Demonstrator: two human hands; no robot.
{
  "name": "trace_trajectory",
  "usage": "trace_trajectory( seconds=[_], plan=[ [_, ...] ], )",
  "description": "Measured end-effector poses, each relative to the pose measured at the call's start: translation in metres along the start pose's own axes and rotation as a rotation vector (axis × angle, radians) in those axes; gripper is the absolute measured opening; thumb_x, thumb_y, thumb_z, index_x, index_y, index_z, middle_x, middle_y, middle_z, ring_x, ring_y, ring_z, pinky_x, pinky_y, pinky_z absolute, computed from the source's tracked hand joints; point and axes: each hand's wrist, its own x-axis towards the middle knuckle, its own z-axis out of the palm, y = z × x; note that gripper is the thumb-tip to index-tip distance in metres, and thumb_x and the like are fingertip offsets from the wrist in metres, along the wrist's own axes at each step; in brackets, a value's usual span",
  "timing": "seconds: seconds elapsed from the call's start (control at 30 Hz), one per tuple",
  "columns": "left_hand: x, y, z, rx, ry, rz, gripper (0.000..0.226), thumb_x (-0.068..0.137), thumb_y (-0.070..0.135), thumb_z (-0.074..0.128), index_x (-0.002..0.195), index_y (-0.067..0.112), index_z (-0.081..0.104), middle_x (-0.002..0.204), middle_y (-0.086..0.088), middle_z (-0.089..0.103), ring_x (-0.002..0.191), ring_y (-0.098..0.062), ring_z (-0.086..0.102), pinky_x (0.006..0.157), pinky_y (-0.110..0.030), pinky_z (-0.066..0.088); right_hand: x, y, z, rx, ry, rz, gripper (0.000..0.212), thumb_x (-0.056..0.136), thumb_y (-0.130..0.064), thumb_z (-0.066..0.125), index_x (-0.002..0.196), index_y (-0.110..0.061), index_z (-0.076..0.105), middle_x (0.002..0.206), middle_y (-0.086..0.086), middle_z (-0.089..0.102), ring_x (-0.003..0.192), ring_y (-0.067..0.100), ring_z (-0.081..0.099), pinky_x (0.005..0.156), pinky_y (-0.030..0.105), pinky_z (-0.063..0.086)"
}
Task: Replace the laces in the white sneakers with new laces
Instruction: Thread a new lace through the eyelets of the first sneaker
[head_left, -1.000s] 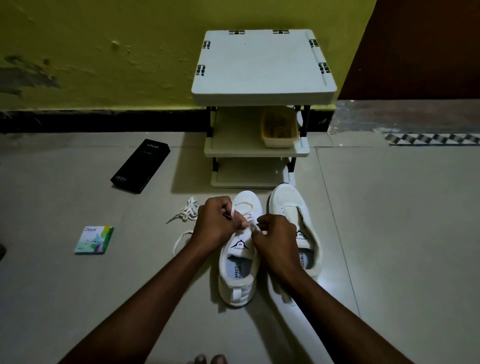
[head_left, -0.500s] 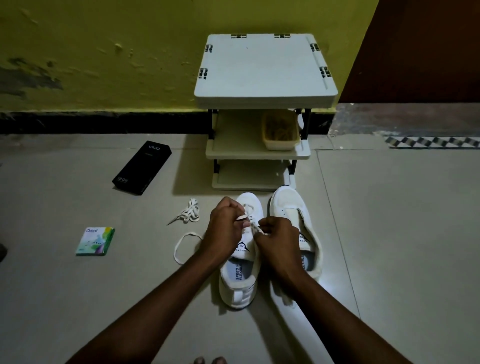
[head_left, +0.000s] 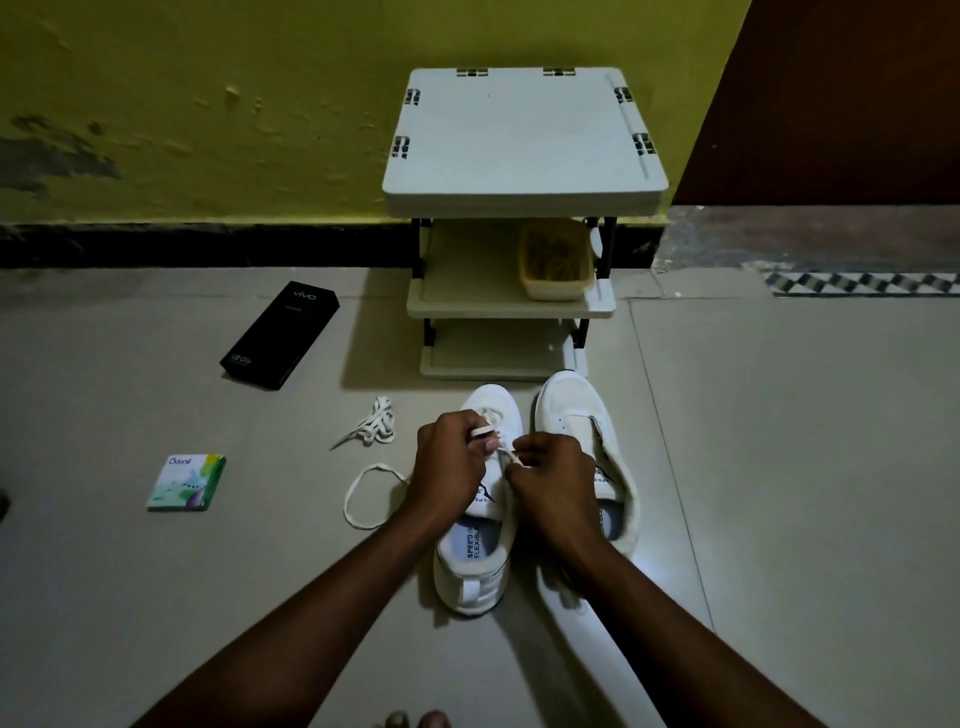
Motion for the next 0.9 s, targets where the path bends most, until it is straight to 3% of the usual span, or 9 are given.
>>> trace_trajectory(
  seconds=[0.13, 0.27, 0.47, 0.57, 0.7, 0.9],
  plan=[
    [0.0, 0.001, 0.0, 0.029, -0.01, -0.002, 0.007, 0.086, 0.009, 0.076, 0.079, 0.009, 0.074, 0.074, -0.002, 0.072, 0.078, -0.021, 0.067, 0.071, -0.028, 0.044, 0.001, 0.001, 0.001, 0.025, 0.008, 0.008, 0.029, 0.082, -0.013, 0.071, 0.111, -0.012, 0.072, 0.103, -0.001, 0.073, 0.095, 0.009, 0.066, 0.079, 0.018, 0.045],
    [0.003, 0.001, -0.003, 0.049, -0.037, -0.023, 0.005, 0.087, 0.011, 0.075, 0.082, 0.011, 0.076, 0.07, 0.002, 0.066, 0.076, -0.016, 0.062, 0.064, -0.021, 0.035, 0.002, 0.004, 0.003, 0.045, 0.009, 0.015, 0.029, 0.082, -0.014, 0.073, 0.111, -0.013, 0.072, 0.102, -0.001, 0.072, 0.096, 0.009, 0.066, 0.08, 0.019, 0.046],
    [0.006, -0.001, -0.004, 0.09, -0.086, -0.025, 0.009, 0.087, 0.011, 0.073, 0.08, 0.016, 0.076, 0.066, 0.008, 0.063, 0.076, -0.015, 0.061, 0.056, -0.014, 0.033, 0.004, 0.008, 0.006, 0.05, 0.011, 0.009, 0.03, 0.079, -0.013, 0.072, 0.109, -0.013, 0.072, 0.1, -0.002, 0.073, 0.095, 0.008, 0.067, 0.077, 0.014, 0.046],
    [0.01, -0.004, -0.003, 0.115, -0.101, -0.026, 0.006, 0.088, 0.014, 0.073, 0.088, 0.018, 0.077, 0.083, -0.001, 0.073, 0.087, -0.017, 0.066, 0.065, -0.016, 0.034, 0.005, 0.007, 0.006, 0.047, 0.012, 0.012, 0.03, 0.079, -0.012, 0.073, 0.109, -0.013, 0.073, 0.101, -0.002, 0.073, 0.096, 0.009, 0.067, 0.08, 0.018, 0.047],
    [0.011, -0.009, -0.001, 0.128, -0.117, -0.037, 0.007, 0.087, 0.017, 0.074, 0.093, 0.02, 0.077, 0.092, -0.003, 0.074, 0.099, -0.02, 0.066, 0.074, -0.021, 0.04, 0.004, 0.007, 0.006, 0.067, 0.016, 0.03, 0.03, 0.079, -0.011, 0.072, 0.109, -0.014, 0.073, 0.1, -0.003, 0.072, 0.095, 0.007, 0.067, 0.07, 0.003, 0.039],
    [0.008, -0.006, 0.0, 0.19, -0.145, 0.001, 0.018, 0.09, 0.012, 0.066, 0.104, 0.019, 0.075, 0.104, -0.01, 0.071, 0.115, -0.027, 0.058, 0.087, -0.026, 0.045, 0.003, 0.005, 0.004, 0.062, 0.013, 0.021, 0.033, 0.078, -0.01, 0.07, 0.111, -0.013, 0.072, 0.102, -0.002, 0.073, 0.094, 0.006, 0.065, 0.068, -0.002, 0.037]
  ],
)
